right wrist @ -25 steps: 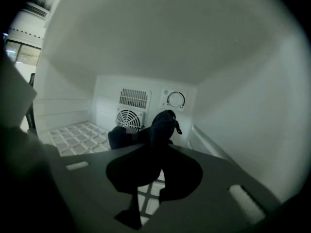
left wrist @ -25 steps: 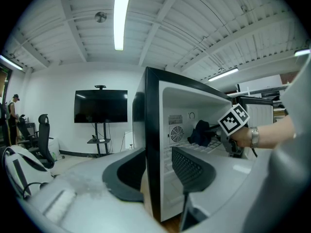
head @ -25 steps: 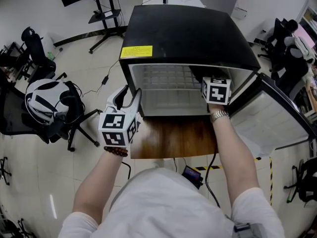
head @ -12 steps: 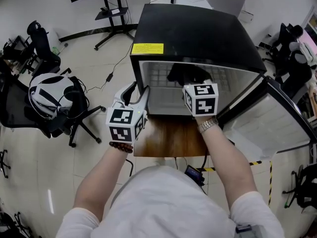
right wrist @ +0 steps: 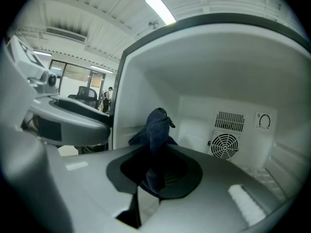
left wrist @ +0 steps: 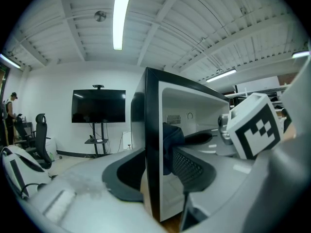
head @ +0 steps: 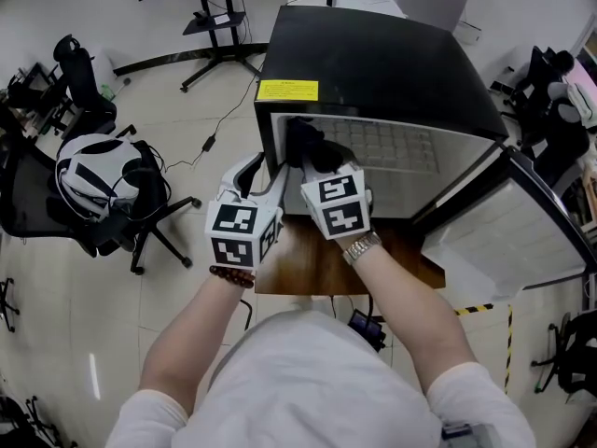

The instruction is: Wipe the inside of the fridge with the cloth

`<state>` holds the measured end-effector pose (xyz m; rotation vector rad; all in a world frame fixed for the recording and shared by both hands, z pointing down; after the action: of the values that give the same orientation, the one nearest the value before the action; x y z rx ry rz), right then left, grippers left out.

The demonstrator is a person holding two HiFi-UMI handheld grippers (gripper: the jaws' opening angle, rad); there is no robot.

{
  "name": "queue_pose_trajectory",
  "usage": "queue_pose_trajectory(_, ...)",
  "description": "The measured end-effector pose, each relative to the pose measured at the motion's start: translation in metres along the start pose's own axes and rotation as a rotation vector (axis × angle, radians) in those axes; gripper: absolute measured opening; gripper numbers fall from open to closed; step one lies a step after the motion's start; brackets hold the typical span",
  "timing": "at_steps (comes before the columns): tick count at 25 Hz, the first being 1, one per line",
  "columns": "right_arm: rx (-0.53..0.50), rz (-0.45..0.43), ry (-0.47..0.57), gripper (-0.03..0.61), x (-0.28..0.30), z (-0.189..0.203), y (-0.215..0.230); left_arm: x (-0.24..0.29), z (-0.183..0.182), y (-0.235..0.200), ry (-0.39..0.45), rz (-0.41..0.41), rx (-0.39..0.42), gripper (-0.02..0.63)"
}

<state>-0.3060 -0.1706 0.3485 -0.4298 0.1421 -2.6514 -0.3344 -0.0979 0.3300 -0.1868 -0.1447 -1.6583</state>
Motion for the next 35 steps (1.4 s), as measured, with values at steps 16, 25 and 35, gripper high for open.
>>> queue_pose_trajectory(16,-0.007,0.167,-0.078,0.051,-0.027,0.041,0.049,-0.003,0.0,-0.001,0.02,0.049,-0.009,0.167)
queue_pose_trajectory(25,0.021,0.292,-0.127,0.051,-0.055,0.061,0.099,-0.003,0.0,-0.002,0.023,0.07,-0.032,0.167)
queue_pose_trajectory(35,0.047,0.379,-0.156,0.051,-0.084,0.08,0.147,-0.004,0.003,0.004,0.021,0.056,-0.053,0.166)
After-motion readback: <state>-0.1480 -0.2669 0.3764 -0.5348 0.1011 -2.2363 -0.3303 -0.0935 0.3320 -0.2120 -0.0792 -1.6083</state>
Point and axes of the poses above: the fingertips, and each gripper's own axes: x forward along the fingers, y to its right, z out of its underside, the point moved 1 cm from there along -x, backward along the fingers, and after that the axes turned 1 degree about -x, right-handed, at the moved point
